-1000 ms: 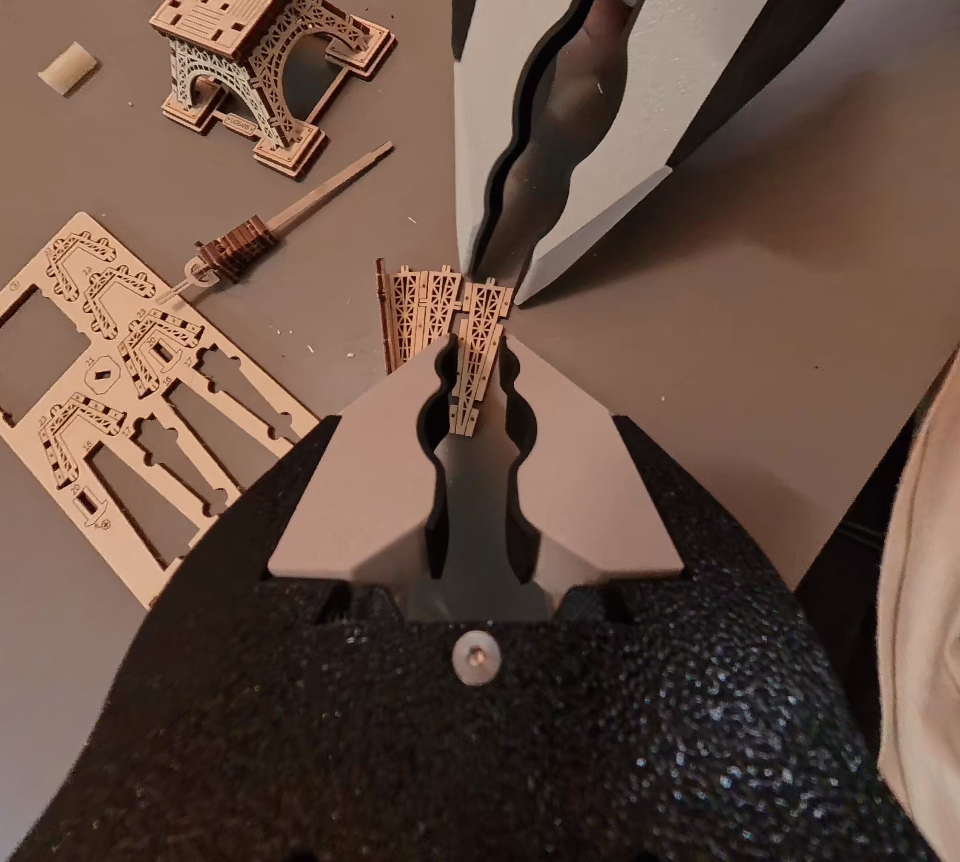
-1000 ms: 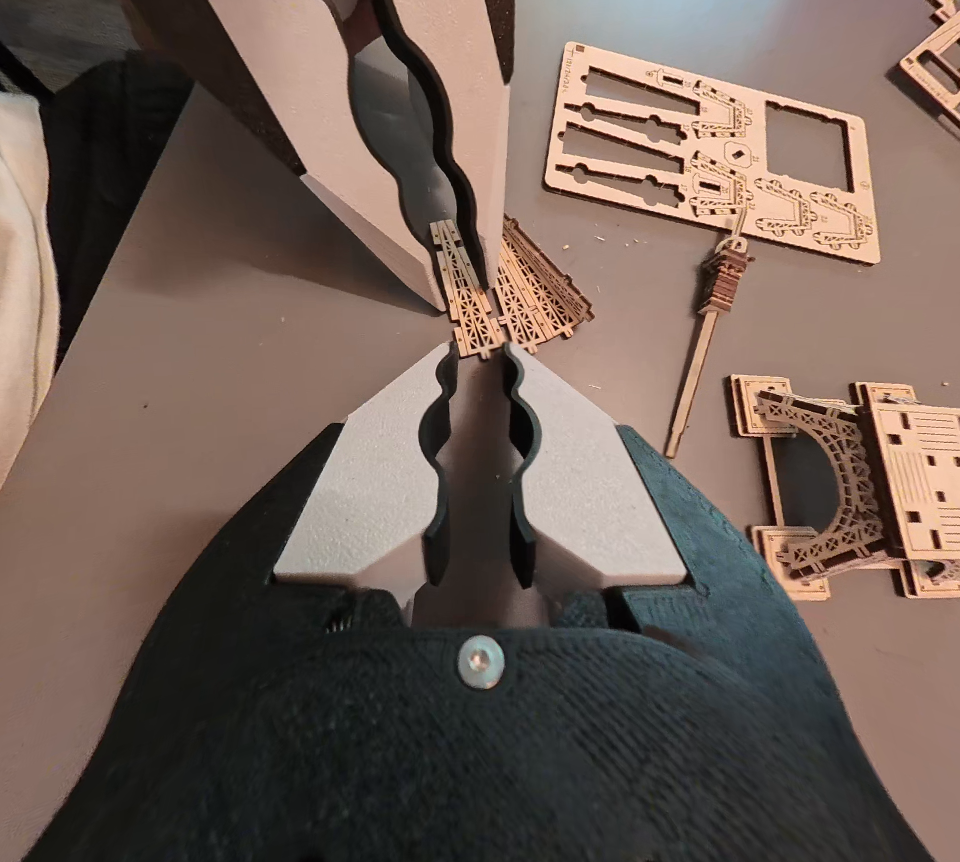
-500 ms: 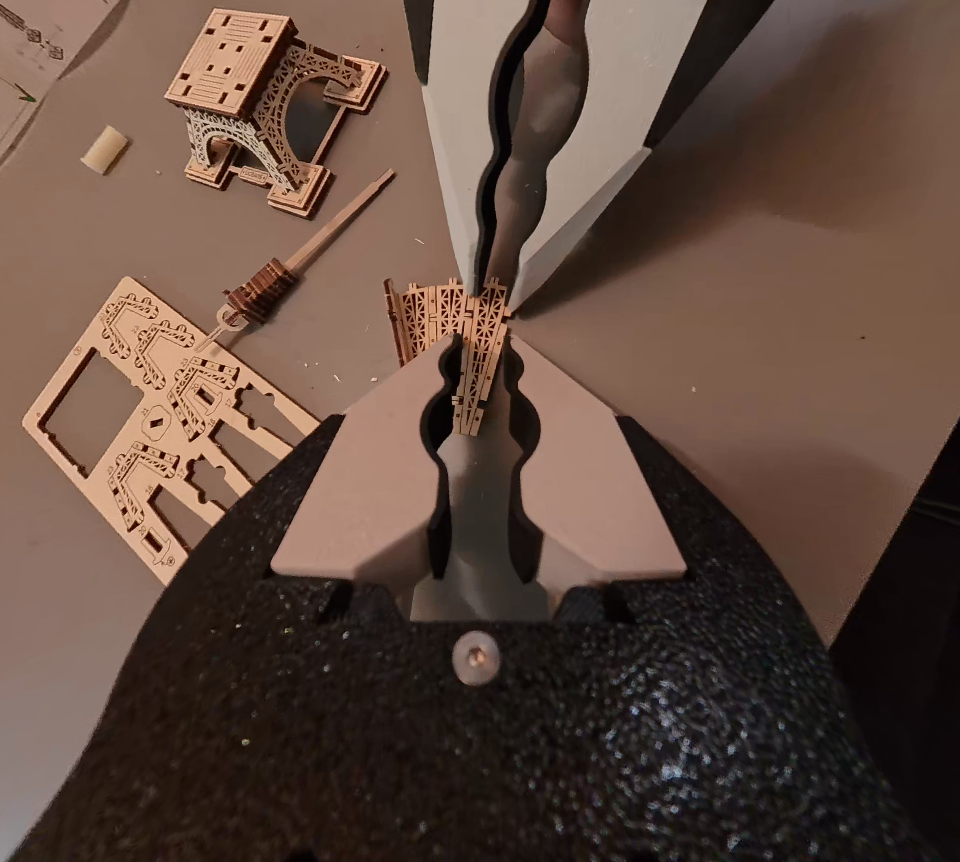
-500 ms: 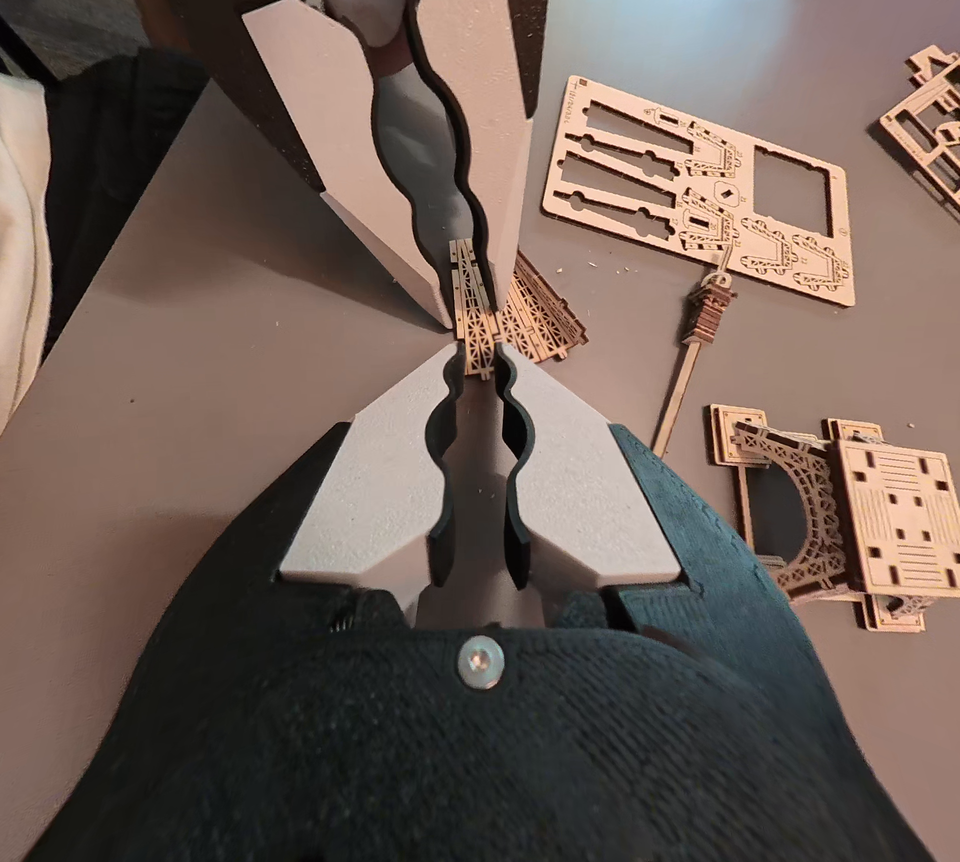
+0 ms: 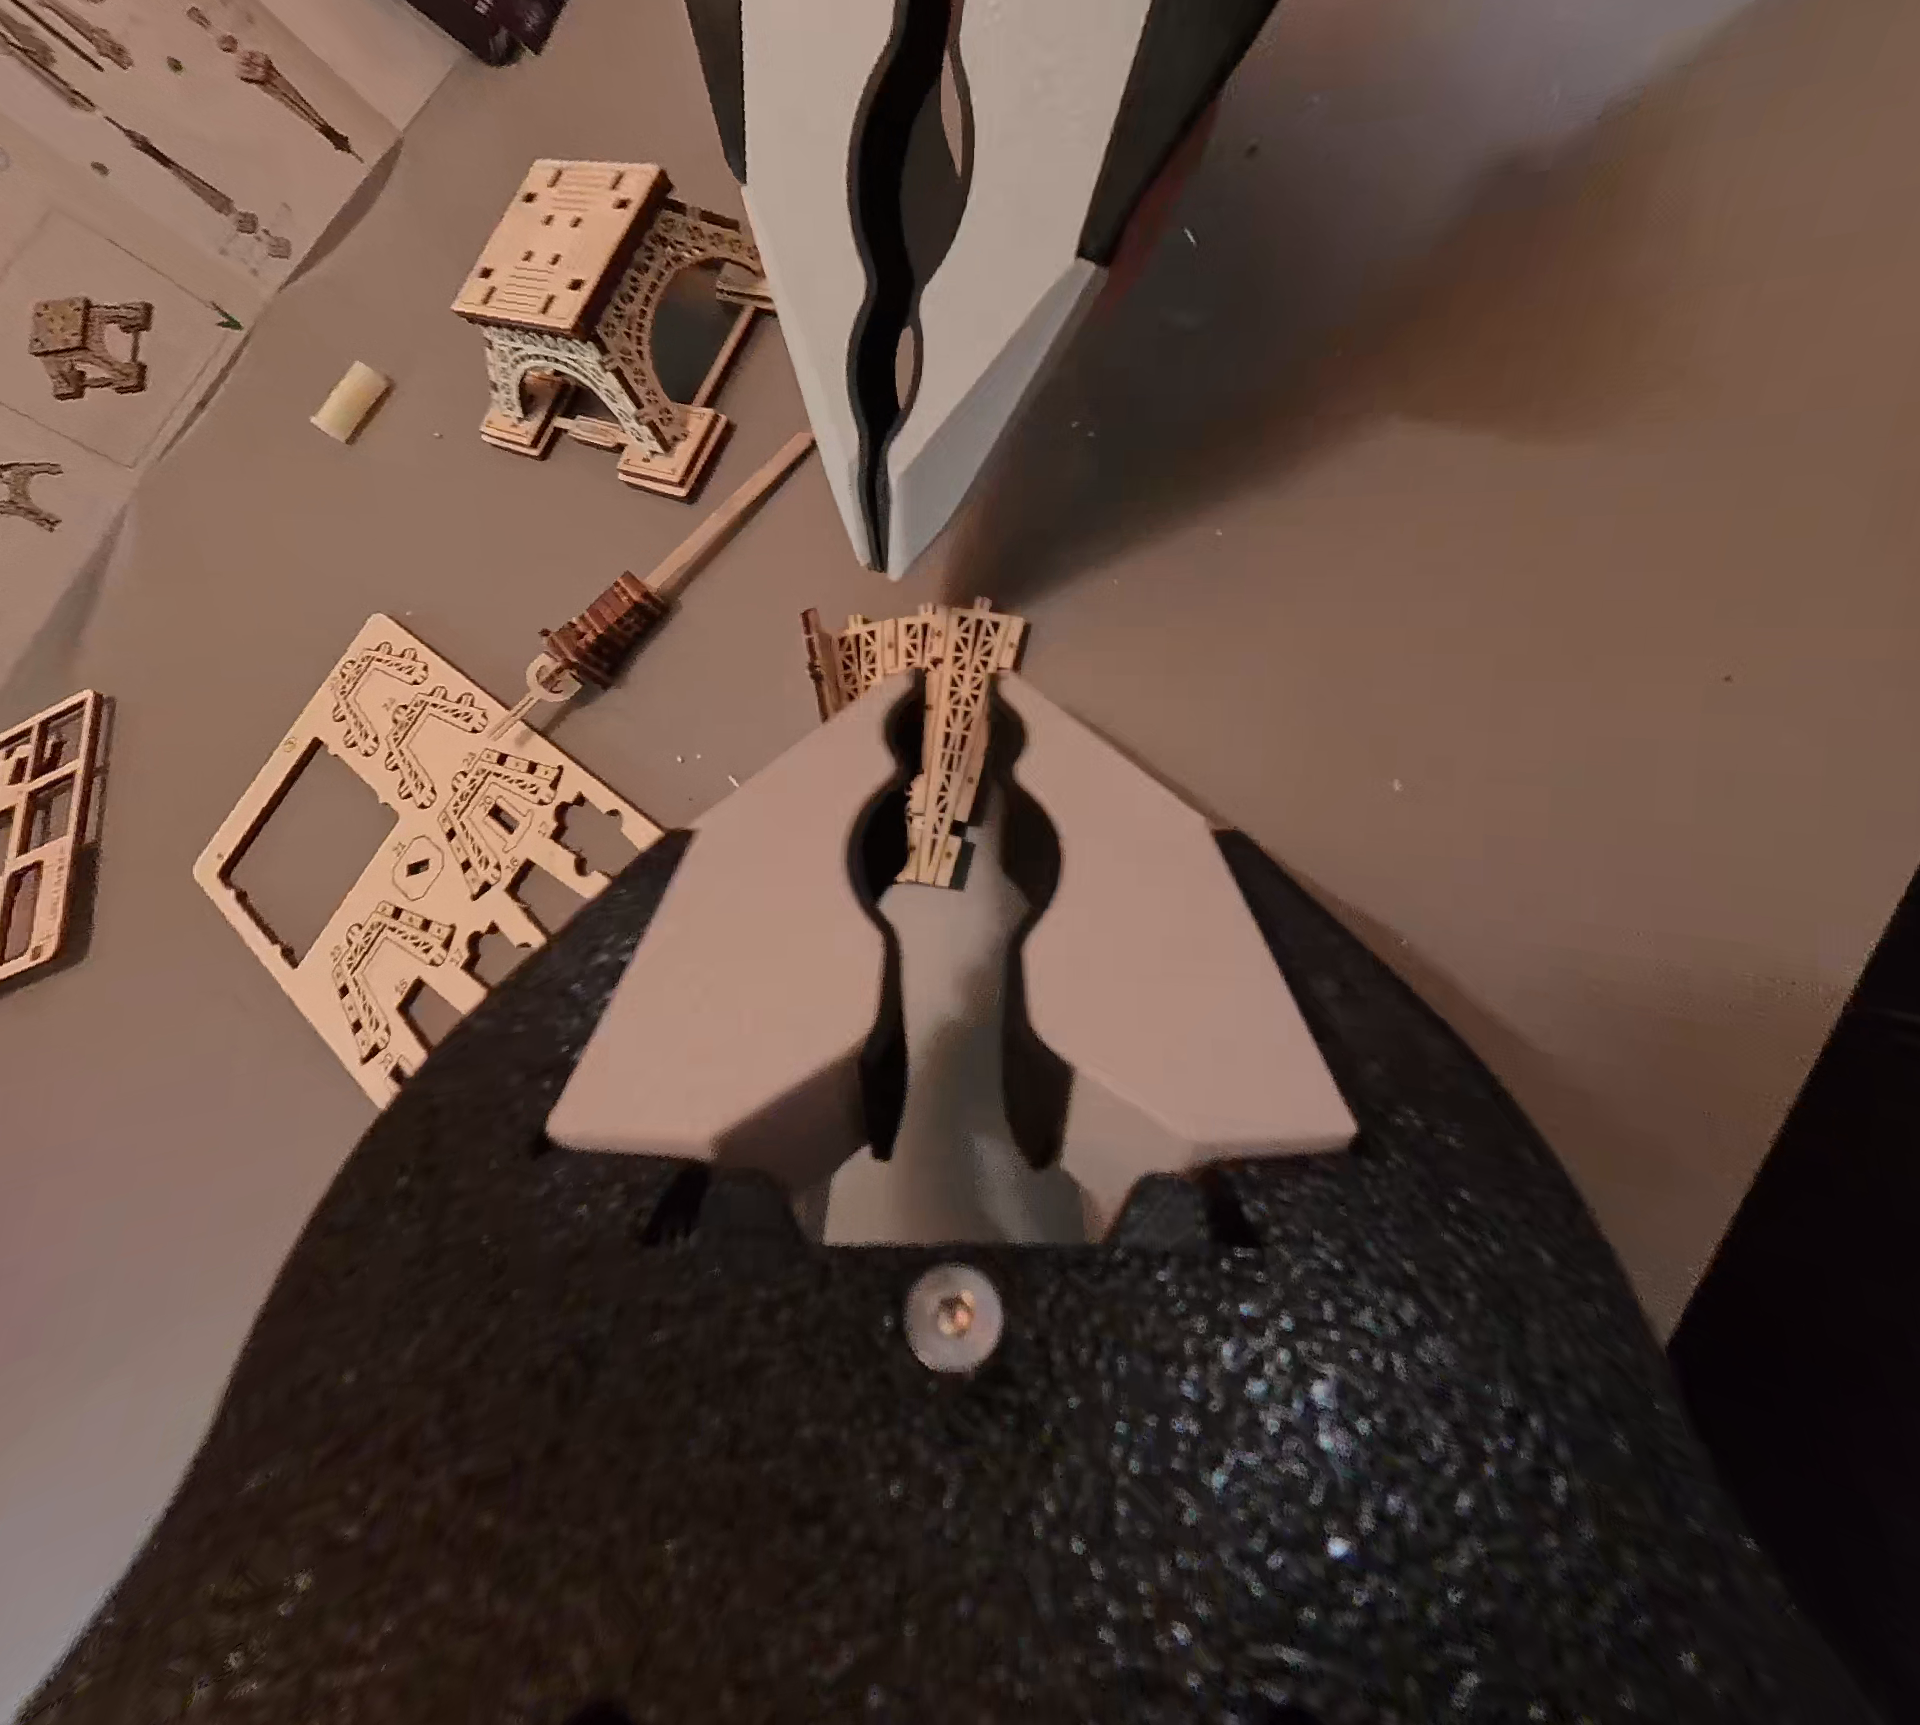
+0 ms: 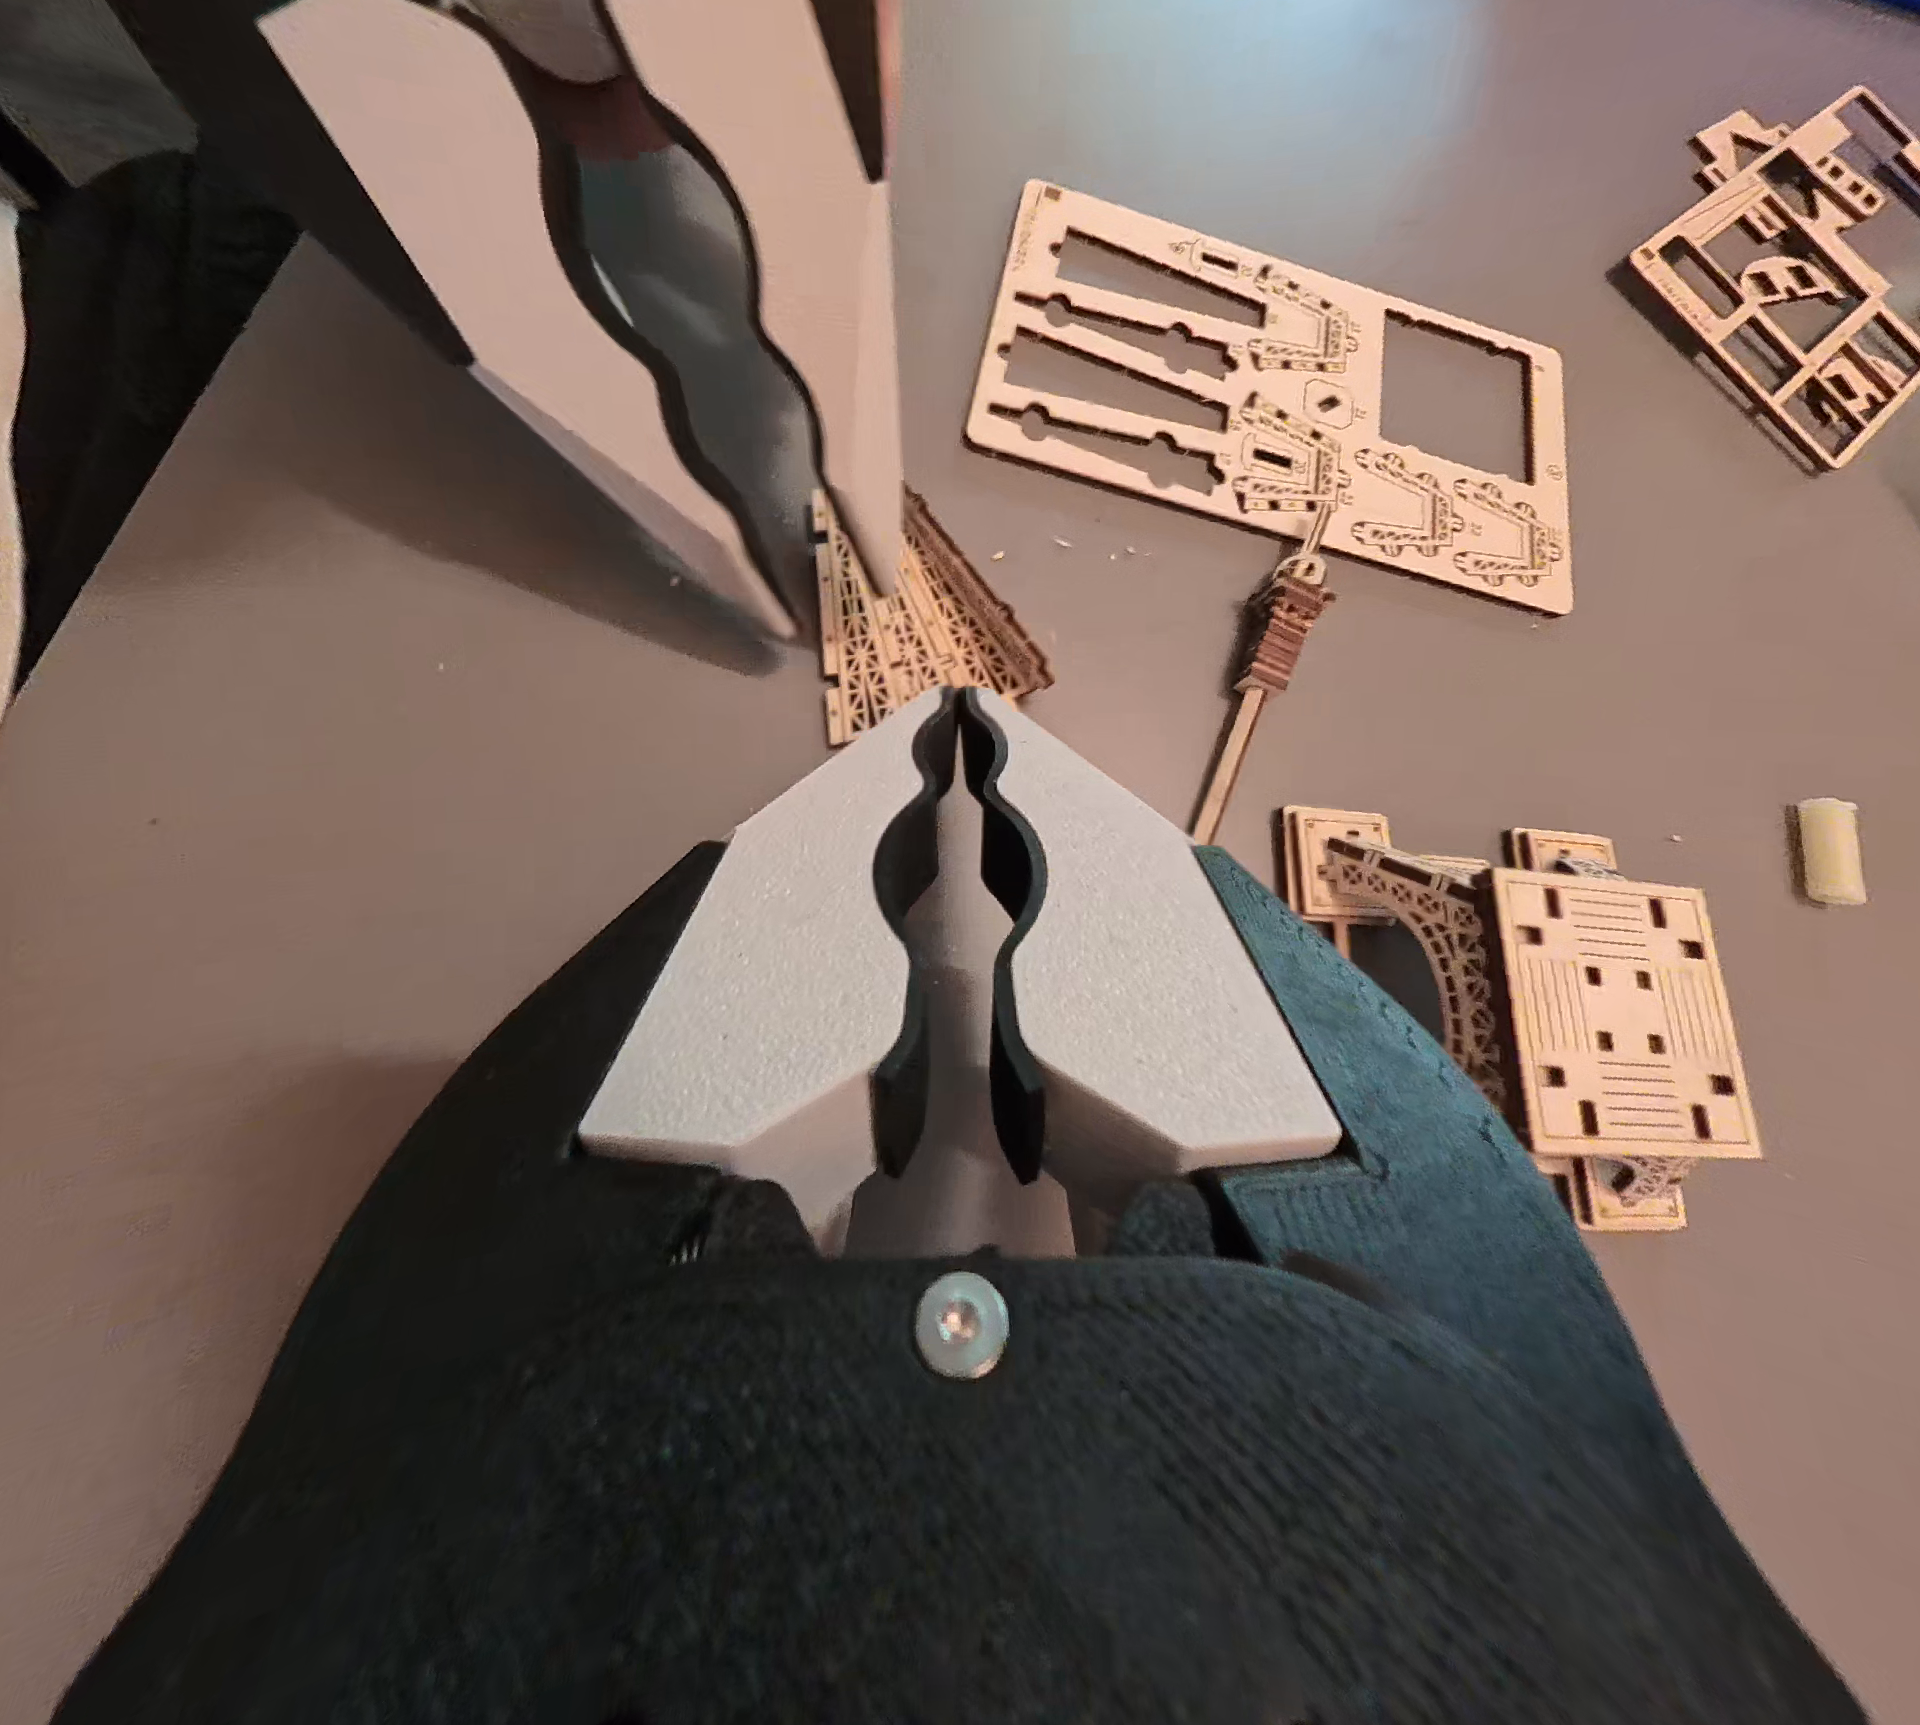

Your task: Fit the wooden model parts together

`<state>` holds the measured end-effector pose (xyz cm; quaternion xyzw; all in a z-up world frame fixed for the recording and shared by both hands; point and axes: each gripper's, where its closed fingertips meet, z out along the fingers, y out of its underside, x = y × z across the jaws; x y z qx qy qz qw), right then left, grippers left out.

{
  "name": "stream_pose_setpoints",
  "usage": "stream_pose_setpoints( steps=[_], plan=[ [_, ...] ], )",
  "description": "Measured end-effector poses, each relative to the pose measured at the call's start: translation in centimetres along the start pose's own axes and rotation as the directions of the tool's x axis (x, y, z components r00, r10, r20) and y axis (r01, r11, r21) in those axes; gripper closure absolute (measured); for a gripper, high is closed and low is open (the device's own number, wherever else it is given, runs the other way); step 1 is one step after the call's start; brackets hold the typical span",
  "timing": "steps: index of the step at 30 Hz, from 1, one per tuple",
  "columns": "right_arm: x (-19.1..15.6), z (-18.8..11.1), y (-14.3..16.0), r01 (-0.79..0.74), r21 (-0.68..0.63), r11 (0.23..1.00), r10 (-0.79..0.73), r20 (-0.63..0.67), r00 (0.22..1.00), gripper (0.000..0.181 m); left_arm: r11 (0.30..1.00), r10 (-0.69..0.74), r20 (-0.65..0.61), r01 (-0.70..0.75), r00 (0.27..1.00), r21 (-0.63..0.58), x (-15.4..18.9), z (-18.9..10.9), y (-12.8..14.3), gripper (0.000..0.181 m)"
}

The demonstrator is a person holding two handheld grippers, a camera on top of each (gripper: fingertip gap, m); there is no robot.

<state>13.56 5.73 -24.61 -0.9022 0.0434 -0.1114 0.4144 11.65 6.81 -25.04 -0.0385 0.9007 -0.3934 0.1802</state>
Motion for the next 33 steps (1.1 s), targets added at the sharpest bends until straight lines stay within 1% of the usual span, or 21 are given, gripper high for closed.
stream_pose_setpoints(
  steps=[1,2,6,8,10,15,19,23,28,33],
  plan=[
    [-0.1,0.1,-0.1,-0.007,0.003,1.000,0.007,0.019,1.000,0.181,1.000,-0.014,0.009,0.014,1.000,0.010,-0.2,-0.1,-0.1,0.181],
    [-0.3,0.2,-0.2,-0.003,0.005,1.000,0.003,0.043,0.999,0.181,1.000,-0.028,0.016,0.028,0.999,0.014,-0.5,0.0,-0.2,0.181],
    [-0.7,0.7,-0.2,0.032,-0.004,0.999,-0.032,0.065,0.997,0.181,0.999,-0.054,0.028,0.053,0.998,0.009,-1.2,0.4,0.1,0.181],
    [-1.0,1.0,0.2,0.046,-0.022,0.999,-0.044,0.074,0.996,0.181,0.998,-0.061,0.013,0.061,0.998,-0.025,-1.3,0.9,0.7,0.181],
    [-1.1,1.2,0.6,0.055,-0.038,0.998,-0.053,0.071,0.996,0.181,0.997,-0.065,0.001,0.065,0.998,-0.031,-1.1,1.1,0.9,0.181],
    [-1.2,1.3,0.5,0.052,-0.029,0.998,-0.051,0.054,0.997,0.181,0.997,-0.069,-0.002,0.069,0.998,-0.030,-0.9,1.2,0.8,0.181],
    [-1.3,1.3,0.5,0.080,-0.033,0.996,-0.078,0.049,0.996,0.181,0.997,-0.062,-0.008,0.062,0.998,-0.034,-0.7,1.1,0.8,0.181],
    [-1.5,1.2,0.5,0.095,-0.036,0.995,-0.094,0.049,0.994,0.181,0.998,-0.055,0.002,0.055,0.999,-0.041,-0.5,1.0,0.8,0.181],
    [-1.3,0.9,-0.1,0.091,-0.006,0.996,-0.091,0.043,0.995,0.181,0.997,-0.069,0.017,0.070,0.997,-0.042,-0.6,1.0,0.8,0.181],
    [-1.6,1.2,0.4,0.109,-0.031,0.994,-0.107,0.054,0.993,0.181,0.995,-0.083,0.018,0.084,0.996,-0.054,-0.4,0.9,1.0,0.181]
  ],
)
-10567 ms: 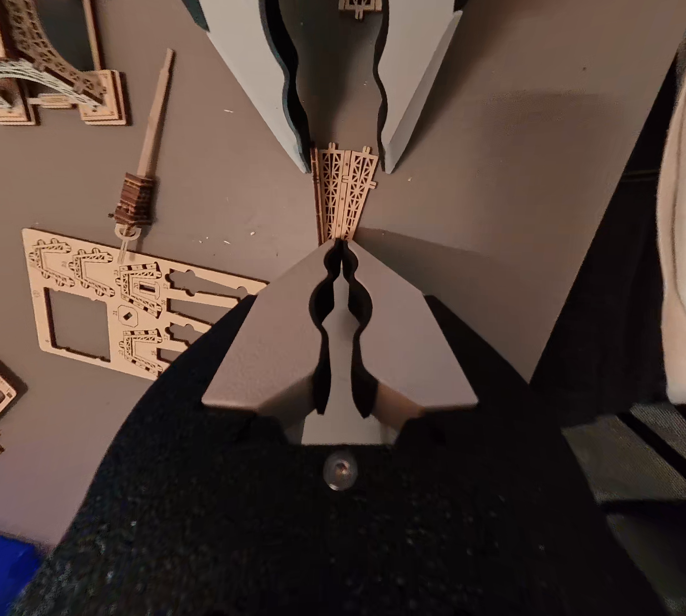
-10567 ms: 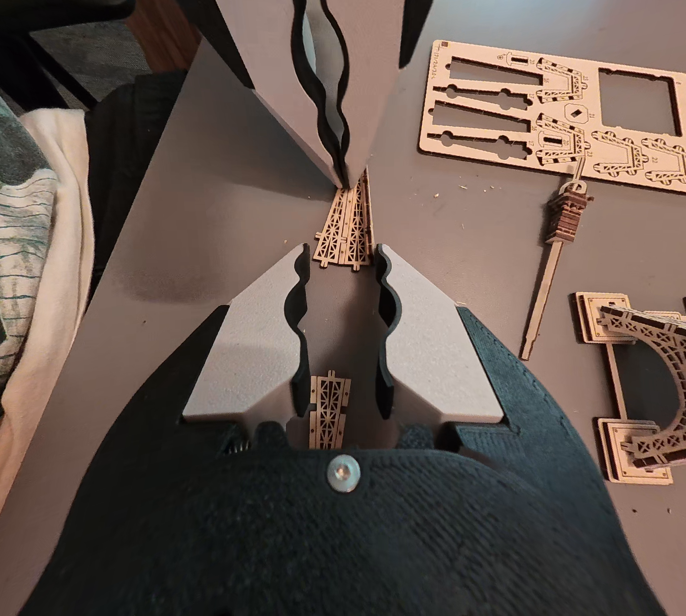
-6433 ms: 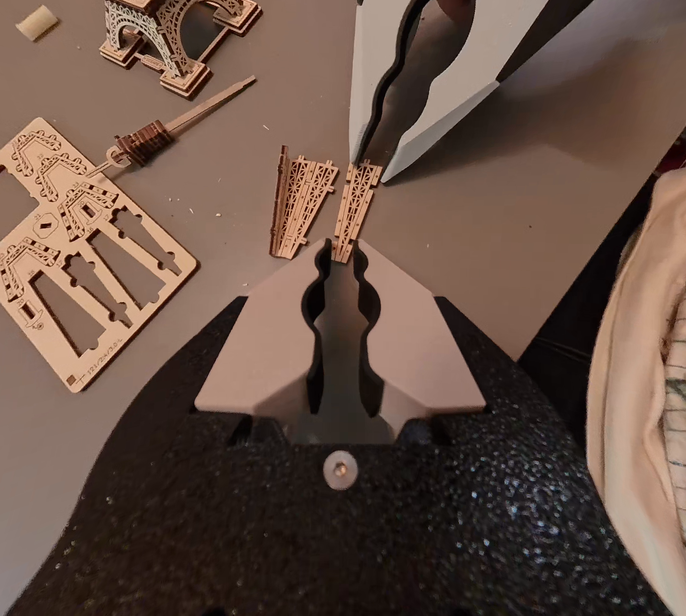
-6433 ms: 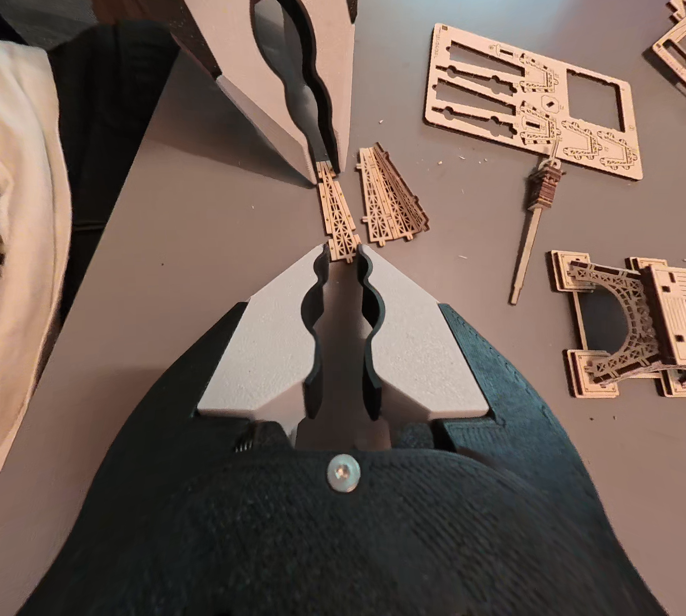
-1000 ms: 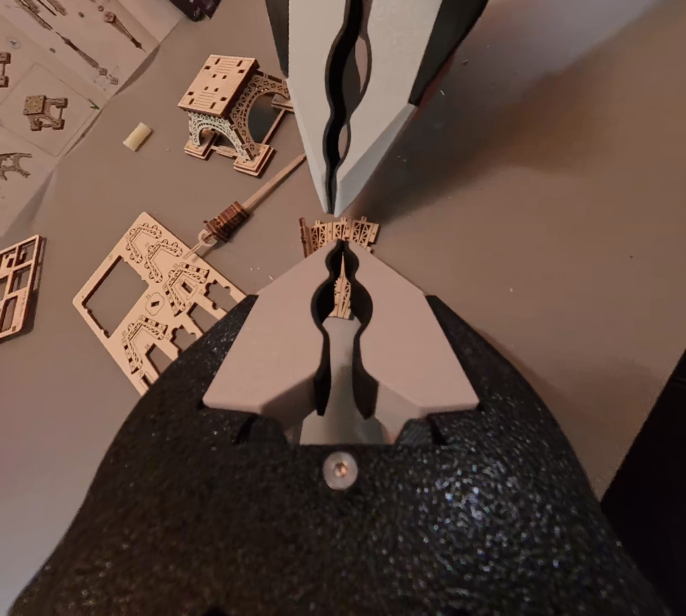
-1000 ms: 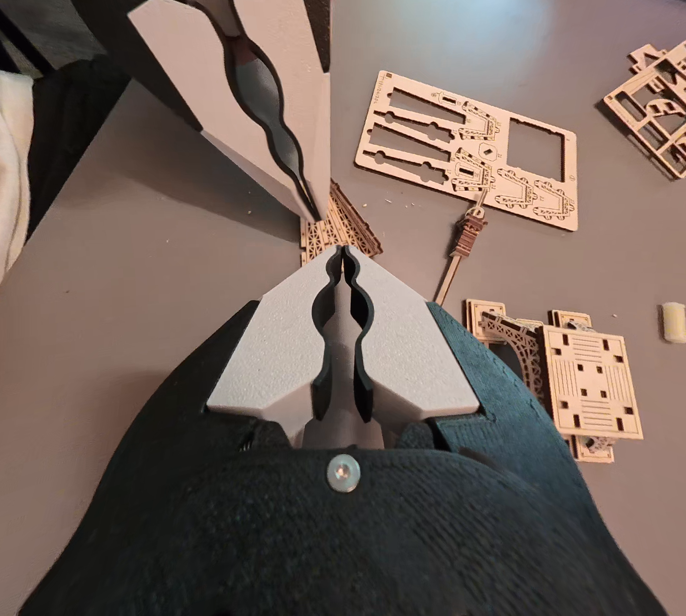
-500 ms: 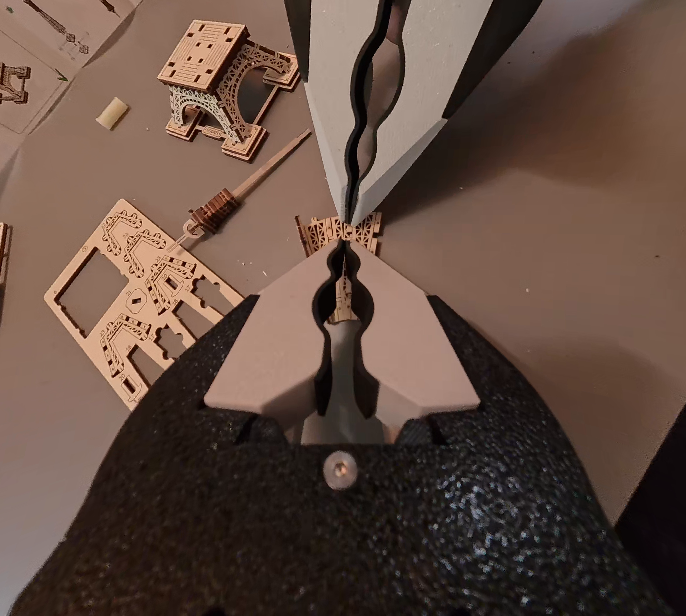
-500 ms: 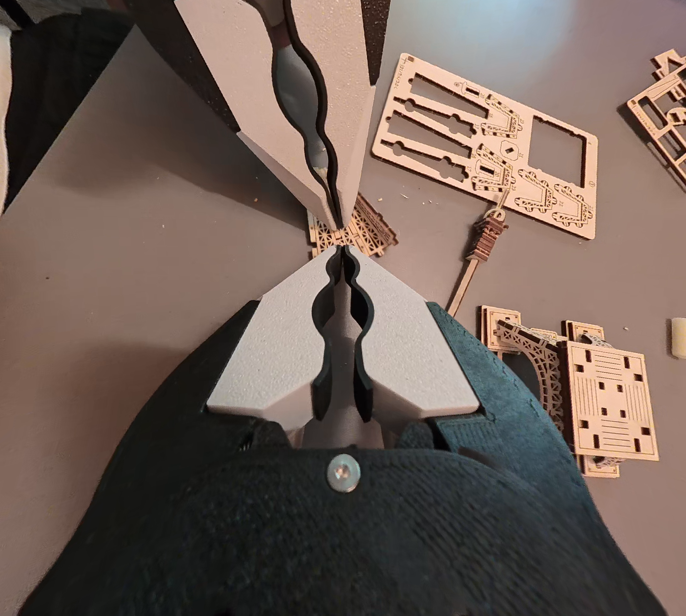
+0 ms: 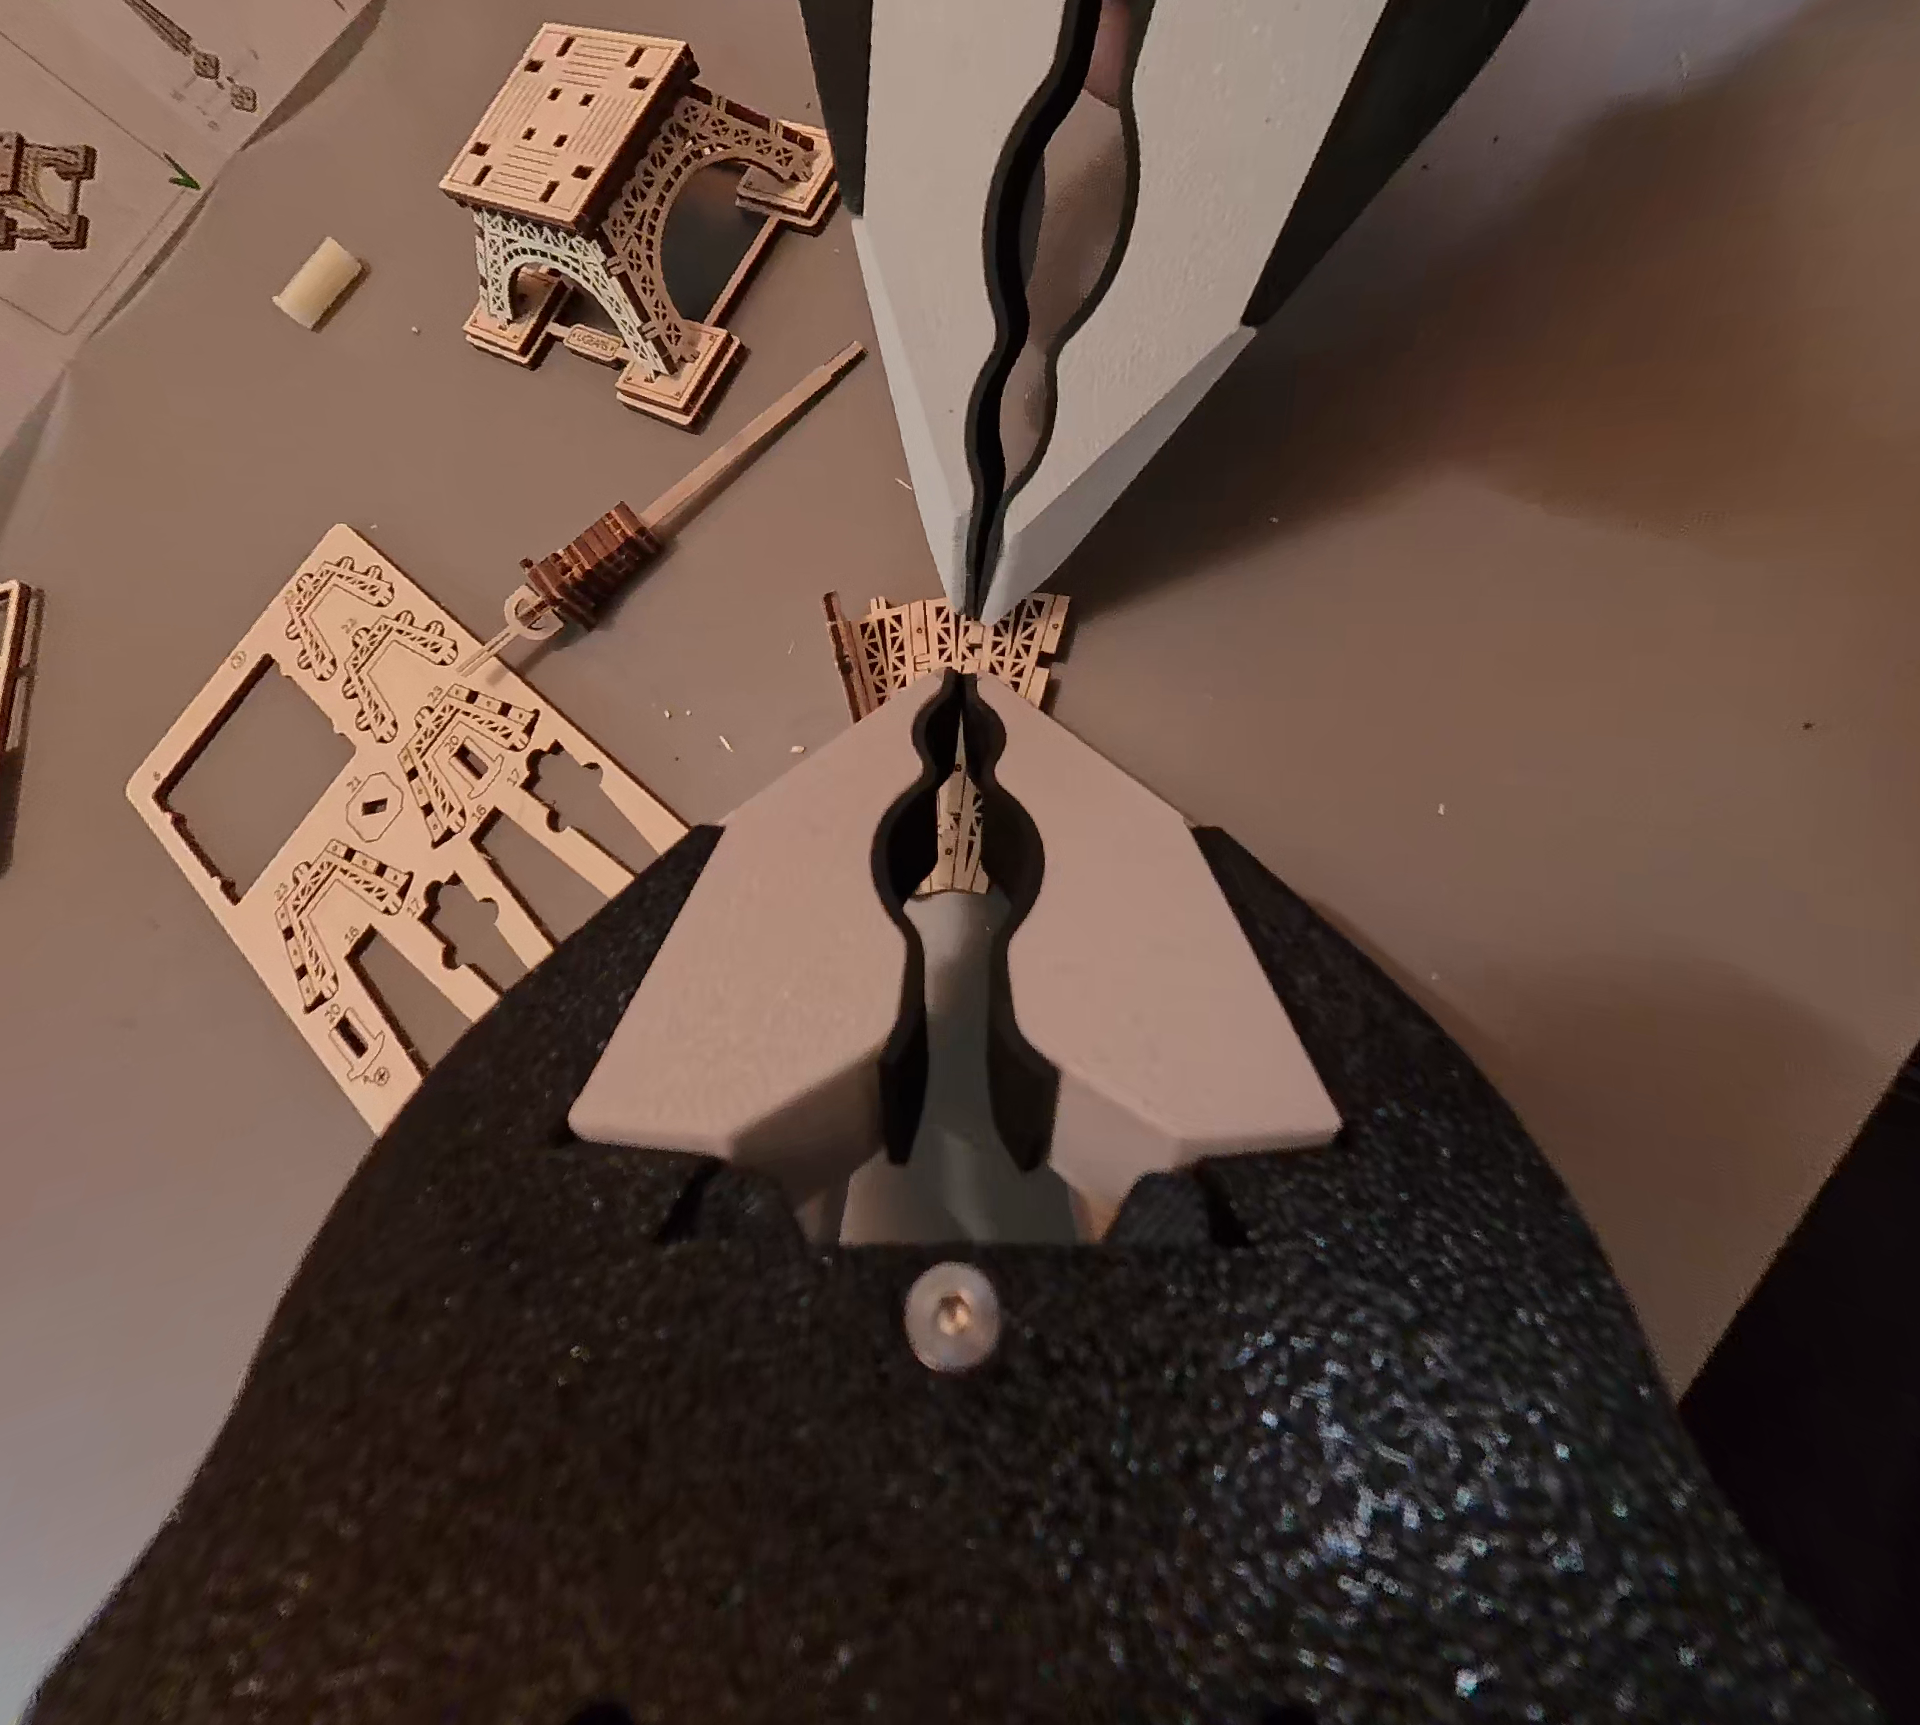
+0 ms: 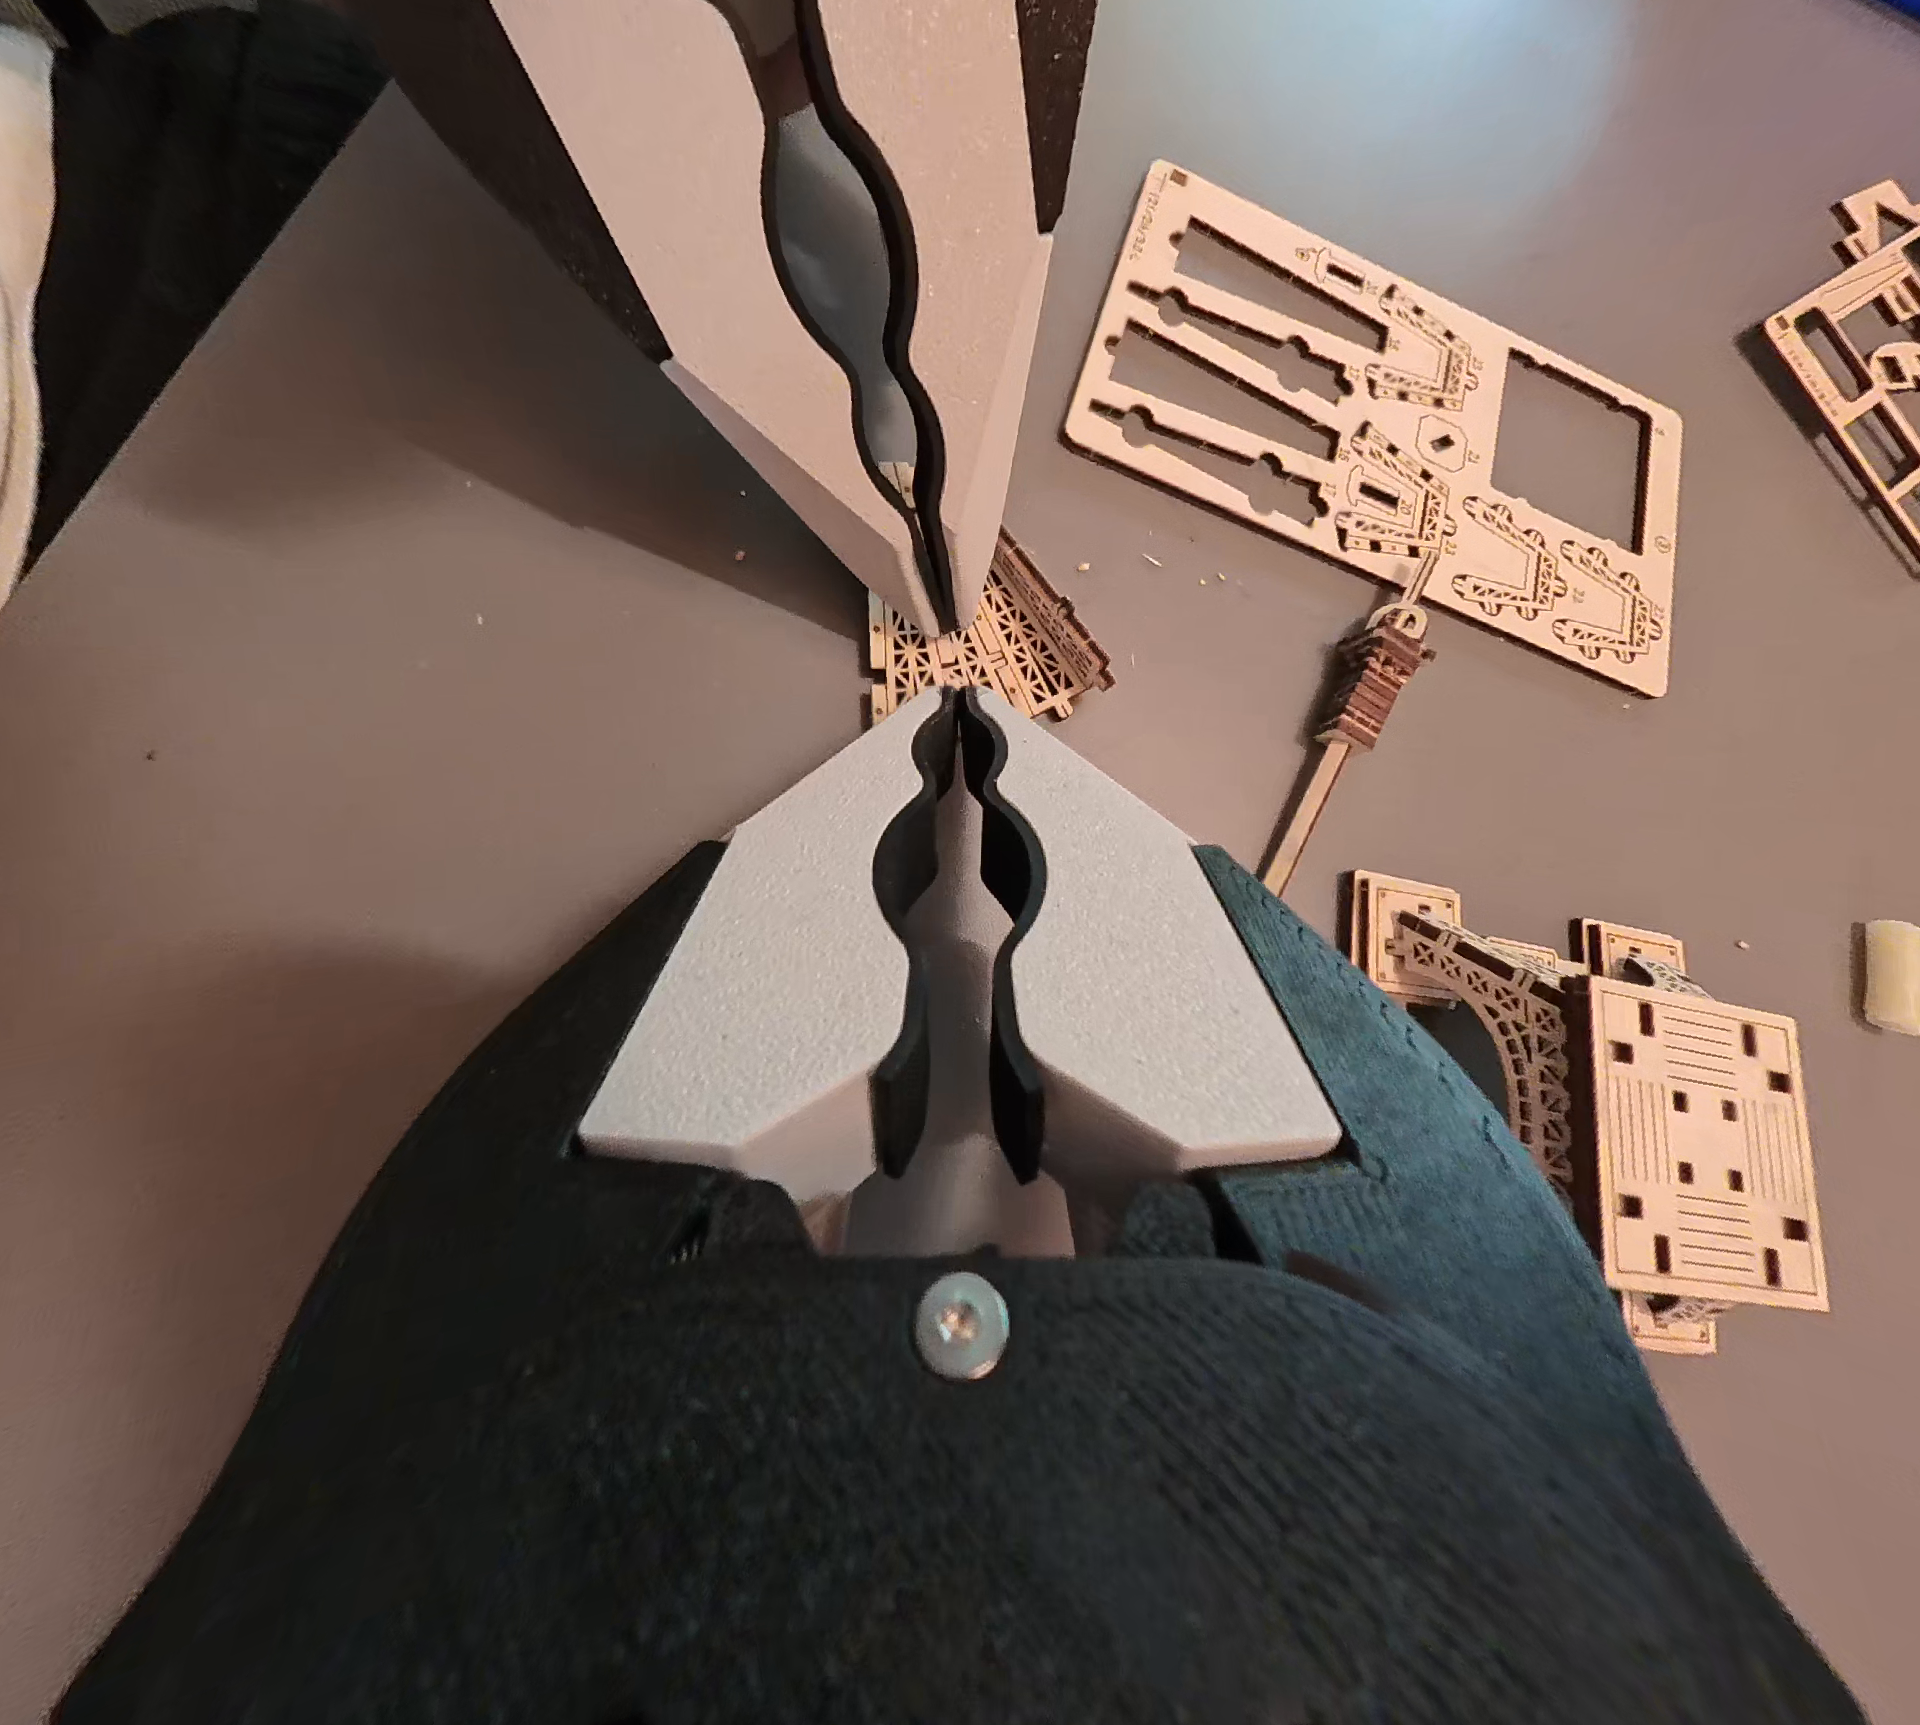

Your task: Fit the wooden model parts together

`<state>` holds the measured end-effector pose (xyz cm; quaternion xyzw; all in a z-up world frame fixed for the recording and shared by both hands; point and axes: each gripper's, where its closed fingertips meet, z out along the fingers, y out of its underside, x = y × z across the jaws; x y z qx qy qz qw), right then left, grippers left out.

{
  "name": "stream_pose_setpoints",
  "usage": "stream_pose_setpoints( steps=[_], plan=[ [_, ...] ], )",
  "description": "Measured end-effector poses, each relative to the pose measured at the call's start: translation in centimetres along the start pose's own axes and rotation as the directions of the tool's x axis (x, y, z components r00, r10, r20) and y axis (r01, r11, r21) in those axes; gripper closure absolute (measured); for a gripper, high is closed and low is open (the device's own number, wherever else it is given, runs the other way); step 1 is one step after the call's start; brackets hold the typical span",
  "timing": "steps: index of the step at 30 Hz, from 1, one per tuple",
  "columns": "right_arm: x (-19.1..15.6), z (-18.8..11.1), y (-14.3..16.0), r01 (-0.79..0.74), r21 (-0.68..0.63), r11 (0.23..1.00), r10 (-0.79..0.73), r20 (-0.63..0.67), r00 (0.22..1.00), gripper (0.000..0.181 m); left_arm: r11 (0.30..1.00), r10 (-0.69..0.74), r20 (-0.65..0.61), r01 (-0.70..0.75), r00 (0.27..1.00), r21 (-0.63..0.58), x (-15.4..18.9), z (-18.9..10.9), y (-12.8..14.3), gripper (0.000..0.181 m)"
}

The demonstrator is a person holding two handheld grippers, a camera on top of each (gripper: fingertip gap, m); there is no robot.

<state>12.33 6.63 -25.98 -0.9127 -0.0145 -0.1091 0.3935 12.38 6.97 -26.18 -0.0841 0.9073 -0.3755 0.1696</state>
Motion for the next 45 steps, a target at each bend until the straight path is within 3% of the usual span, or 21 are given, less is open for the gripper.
stream_pose_setpoints(
  steps=[25,35,37,43,45],
  plan=[
    [0.0,0.0,-0.2,-0.012,0.027,1.000,0.013,-0.039,0.999,0.181,1.000,0.014,0.020,-0.015,1.000,0.018,0.3,-0.4,-0.3,0.181],
    [-0.2,0.0,-0.1,-0.011,0.023,1.000,0.011,-0.024,1.000,0.181,0.998,-0.046,0.003,0.046,0.999,0.033,0.1,-0.4,-0.1,0.181],
    [-0.2,-0.1,-0.1,-0.007,0.023,1.000,0.007,-0.027,1.000,0.181,0.996,-0.076,-0.028,0.077,0.997,0.049,0.3,-0.6,-0.4,0.173],
    [0.2,-1.5,-0.9,-0.067,0.107,0.992,0.067,0.006,0.998,0.176,0.984,-0.151,-0.097,0.159,0.984,0.084,0.6,-0.7,-0.8,0.173],
    [1.1,-1.5,-0.7,-0.058,0.113,0.992,0.063,-0.043,0.997,0.176,0.986,-0.146,-0.093,0.152,0.985,0.068,0.6,-0.5,-0.6,0.173]
  ],
)
